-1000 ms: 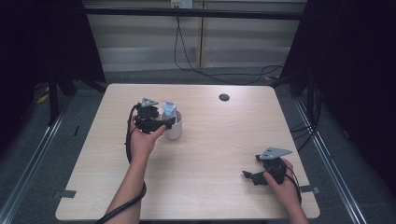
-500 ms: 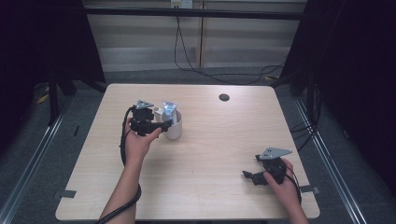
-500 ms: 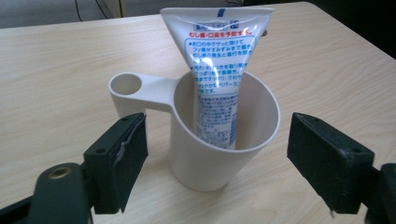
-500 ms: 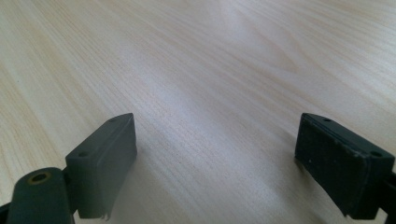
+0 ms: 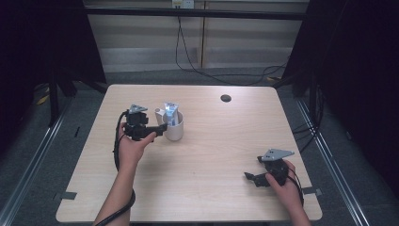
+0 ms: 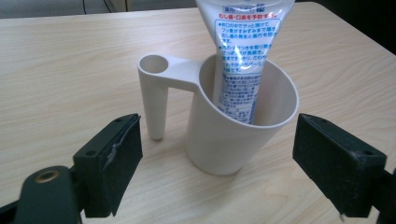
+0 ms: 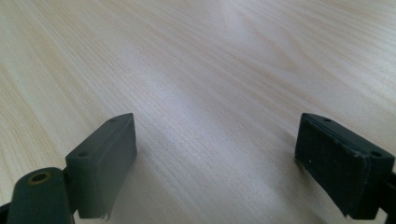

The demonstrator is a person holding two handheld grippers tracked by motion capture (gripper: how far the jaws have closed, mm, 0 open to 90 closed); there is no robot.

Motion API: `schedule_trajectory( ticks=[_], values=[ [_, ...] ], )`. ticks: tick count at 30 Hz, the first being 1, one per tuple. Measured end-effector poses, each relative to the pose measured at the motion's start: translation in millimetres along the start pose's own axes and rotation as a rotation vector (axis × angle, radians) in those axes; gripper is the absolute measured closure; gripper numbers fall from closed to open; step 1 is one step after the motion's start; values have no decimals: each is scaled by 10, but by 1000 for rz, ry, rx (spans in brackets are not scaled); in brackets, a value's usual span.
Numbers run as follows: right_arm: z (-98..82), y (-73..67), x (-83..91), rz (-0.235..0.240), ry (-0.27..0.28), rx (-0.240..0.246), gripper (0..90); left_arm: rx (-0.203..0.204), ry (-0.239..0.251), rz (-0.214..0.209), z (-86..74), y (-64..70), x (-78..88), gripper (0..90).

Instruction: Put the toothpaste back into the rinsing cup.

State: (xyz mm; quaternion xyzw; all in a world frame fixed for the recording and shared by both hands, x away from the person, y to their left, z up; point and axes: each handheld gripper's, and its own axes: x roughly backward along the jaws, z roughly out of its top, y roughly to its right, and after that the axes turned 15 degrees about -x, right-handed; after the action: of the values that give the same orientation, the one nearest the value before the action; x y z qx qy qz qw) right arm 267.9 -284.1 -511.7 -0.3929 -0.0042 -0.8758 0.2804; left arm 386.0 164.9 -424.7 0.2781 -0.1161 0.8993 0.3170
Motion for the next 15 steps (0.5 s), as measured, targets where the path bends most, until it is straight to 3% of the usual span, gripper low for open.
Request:
schedule_trajectory(
  ticks=[15],
  values=[
    [0, -1, 0, 0, 0, -1, 123, 11, 0, -16, -186, -65, 66, 155]
  ],
)
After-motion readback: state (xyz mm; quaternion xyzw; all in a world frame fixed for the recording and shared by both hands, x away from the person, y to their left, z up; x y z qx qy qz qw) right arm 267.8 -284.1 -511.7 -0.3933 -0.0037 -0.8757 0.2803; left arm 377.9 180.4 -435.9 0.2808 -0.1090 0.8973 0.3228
